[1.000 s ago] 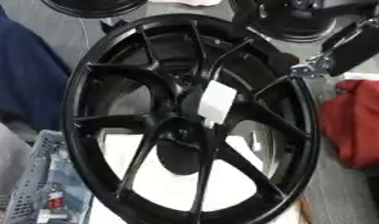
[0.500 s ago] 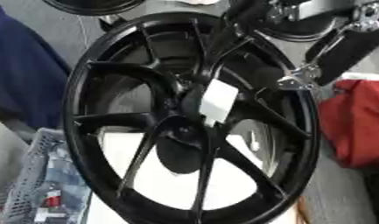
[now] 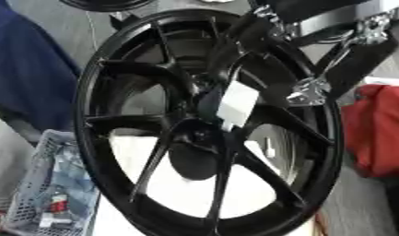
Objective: Pull the pin out of the wheel hub.
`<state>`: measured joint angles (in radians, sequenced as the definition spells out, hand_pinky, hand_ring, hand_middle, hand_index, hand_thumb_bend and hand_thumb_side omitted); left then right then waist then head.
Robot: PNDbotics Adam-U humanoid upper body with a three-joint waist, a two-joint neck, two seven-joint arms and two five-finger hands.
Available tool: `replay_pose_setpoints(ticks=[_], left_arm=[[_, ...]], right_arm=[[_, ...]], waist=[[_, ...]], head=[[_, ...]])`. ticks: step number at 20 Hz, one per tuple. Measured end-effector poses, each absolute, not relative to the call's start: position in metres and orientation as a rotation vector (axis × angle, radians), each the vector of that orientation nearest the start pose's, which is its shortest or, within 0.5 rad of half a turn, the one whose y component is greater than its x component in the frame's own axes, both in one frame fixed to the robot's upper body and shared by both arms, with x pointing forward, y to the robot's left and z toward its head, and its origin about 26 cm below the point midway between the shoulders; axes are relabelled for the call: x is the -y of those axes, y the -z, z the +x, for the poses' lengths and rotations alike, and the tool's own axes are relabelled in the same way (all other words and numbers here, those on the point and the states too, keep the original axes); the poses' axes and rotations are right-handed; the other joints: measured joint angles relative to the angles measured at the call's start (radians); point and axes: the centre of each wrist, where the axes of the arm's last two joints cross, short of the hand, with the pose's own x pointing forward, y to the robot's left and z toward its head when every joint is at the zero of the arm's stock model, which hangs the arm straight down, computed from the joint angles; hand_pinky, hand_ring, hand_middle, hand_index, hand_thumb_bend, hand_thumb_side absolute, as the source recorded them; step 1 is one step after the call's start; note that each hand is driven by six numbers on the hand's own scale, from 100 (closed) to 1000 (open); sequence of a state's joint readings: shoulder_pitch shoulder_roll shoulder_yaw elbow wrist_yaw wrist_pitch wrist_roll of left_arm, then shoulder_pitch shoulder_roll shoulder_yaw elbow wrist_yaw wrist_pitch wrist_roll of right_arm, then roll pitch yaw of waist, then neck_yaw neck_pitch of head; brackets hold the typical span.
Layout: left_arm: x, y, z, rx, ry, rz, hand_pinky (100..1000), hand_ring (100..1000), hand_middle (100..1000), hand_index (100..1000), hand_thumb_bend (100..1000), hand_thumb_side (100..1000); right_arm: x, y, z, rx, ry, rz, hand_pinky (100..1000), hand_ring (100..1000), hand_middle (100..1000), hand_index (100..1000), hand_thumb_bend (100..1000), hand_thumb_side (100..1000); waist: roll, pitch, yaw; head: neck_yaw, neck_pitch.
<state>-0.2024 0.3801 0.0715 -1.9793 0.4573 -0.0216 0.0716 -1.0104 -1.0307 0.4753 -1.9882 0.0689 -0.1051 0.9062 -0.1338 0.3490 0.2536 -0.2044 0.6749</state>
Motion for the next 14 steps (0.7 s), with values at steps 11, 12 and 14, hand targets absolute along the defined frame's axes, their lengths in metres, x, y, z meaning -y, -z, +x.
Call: replay_pose_setpoints(ticks=[11, 12, 14], left_arm=[[-0.296, -0.182, 0.292, 2.176, 0.026, -0.166, 965, 523, 632, 806, 232, 928], [-0.295, -0.182, 0.292, 2.175, 0.029, -0.166, 965, 522, 632, 806, 231, 929], [-0.295, -0.182, 0.292, 2.174, 0.034, -0.168, 966, 522, 632, 806, 231, 930]], right_arm=[[0.209, -0.366, 0.287, -1.727, 2.872, 0.614, 921, 927, 897, 970, 192, 100], [0.209, -0.365, 0.287, -1.723, 2.873, 0.617, 921, 926, 894, 970, 188, 100], [0.210, -0.363, 0.288, -1.719, 2.878, 0.614, 921, 925, 890, 967, 188, 100]], waist=[[-0.019, 0.026, 0.015], [-0.019, 0.028, 0.016], [-0.020, 0.033, 0.018]], head=[[0.003, 0.006], [0.004, 0.009], [0.008, 0.010]])
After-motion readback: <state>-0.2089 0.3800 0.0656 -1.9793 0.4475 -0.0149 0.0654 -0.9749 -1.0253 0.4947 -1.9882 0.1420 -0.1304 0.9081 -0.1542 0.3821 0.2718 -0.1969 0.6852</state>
